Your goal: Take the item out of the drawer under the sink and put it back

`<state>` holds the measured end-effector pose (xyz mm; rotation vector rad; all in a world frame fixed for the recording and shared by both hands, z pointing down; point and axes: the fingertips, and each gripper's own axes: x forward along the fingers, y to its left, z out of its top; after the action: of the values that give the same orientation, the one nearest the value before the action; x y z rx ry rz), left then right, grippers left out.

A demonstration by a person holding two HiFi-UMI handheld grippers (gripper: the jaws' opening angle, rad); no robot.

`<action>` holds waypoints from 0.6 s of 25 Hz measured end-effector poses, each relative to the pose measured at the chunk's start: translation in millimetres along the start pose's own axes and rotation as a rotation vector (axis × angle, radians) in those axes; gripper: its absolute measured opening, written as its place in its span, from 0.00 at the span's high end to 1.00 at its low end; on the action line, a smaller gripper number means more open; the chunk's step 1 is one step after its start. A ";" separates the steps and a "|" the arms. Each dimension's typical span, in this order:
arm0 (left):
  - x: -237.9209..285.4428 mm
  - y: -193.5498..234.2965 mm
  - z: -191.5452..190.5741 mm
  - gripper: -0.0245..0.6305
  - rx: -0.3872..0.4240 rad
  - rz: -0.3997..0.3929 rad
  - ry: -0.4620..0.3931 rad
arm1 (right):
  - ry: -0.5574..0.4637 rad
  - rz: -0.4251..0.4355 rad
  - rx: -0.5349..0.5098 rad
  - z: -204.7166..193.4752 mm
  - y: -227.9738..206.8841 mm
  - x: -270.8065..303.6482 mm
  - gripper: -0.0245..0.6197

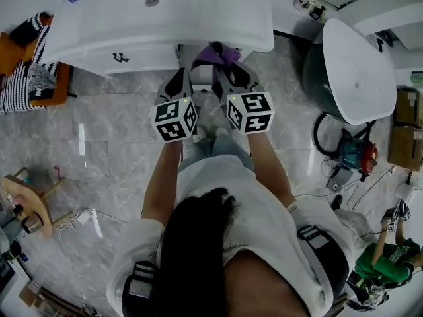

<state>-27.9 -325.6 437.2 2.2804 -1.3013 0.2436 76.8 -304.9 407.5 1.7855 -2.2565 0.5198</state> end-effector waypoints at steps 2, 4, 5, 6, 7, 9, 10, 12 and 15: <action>-5.3 -6.2 9.0 0.96 0.005 -0.004 -0.018 | -0.027 0.005 -0.009 7.6 2.4 -9.6 0.81; -10.0 -14.0 17.5 0.96 0.037 -0.003 -0.043 | -0.037 0.025 -0.008 11.6 4.3 -17.3 0.81; -11.4 -17.8 20.6 0.96 0.066 0.001 -0.055 | -0.039 0.035 -0.008 13.4 5.0 -20.1 0.81; -12.2 -20.8 22.3 0.96 0.088 0.009 -0.063 | -0.045 0.039 -0.013 16.0 5.1 -22.4 0.81; -12.6 -22.8 22.2 0.96 0.094 0.017 -0.063 | -0.054 0.040 -0.021 19.1 5.0 -24.9 0.81; -15.3 -25.2 19.6 0.96 0.066 0.025 -0.055 | -0.073 0.037 -0.036 24.3 5.5 -30.8 0.81; -17.8 -26.5 19.0 0.96 0.054 0.026 -0.054 | -0.080 0.040 -0.045 25.7 6.4 -33.9 0.81; -23.3 -30.0 18.2 0.96 0.050 0.027 -0.061 | -0.085 0.051 -0.070 24.7 8.3 -39.8 0.81; -31.5 -34.3 10.2 0.96 0.045 0.038 -0.060 | -0.080 0.051 -0.082 18.0 6.4 -50.6 0.81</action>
<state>-16.4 -292.5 404.7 2.3185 -1.3842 0.2210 83.5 -265.7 370.9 1.7425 -2.3463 0.3653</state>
